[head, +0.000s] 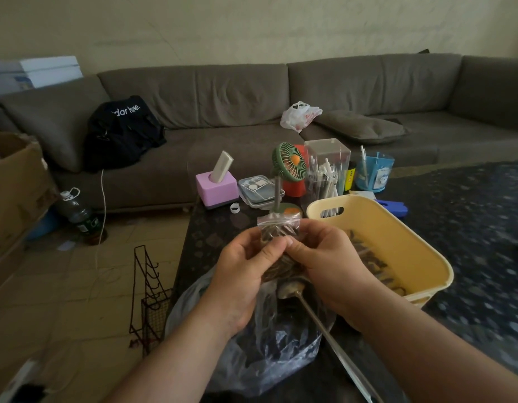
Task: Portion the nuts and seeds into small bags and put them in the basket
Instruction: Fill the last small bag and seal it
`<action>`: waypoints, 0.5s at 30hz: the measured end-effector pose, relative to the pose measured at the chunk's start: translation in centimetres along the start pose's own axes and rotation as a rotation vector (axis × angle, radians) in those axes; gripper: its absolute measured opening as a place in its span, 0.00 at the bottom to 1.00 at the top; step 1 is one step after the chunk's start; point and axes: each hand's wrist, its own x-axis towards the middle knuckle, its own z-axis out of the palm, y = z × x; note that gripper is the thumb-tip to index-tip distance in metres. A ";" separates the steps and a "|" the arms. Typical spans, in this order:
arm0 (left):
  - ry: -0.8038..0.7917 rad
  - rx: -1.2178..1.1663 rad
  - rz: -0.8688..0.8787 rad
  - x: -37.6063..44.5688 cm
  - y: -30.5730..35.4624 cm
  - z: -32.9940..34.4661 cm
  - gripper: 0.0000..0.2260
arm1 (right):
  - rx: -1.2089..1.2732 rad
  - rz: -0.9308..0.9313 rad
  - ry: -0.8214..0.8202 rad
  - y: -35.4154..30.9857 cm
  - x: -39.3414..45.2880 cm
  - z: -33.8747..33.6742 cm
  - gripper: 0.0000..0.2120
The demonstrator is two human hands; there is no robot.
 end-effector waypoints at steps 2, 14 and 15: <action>0.032 -0.013 0.018 0.0 0.0 0.1 0.18 | 0.004 -0.016 0.011 0.1 0.0 0.1 0.09; 0.058 -0.010 0.039 -0.3 0.7 0.6 0.21 | 0.083 -0.008 0.016 -0.7 -0.3 0.3 0.07; 0.075 -0.022 0.046 -0.3 0.7 0.6 0.21 | 0.082 -0.010 0.022 -0.6 -0.2 0.3 0.07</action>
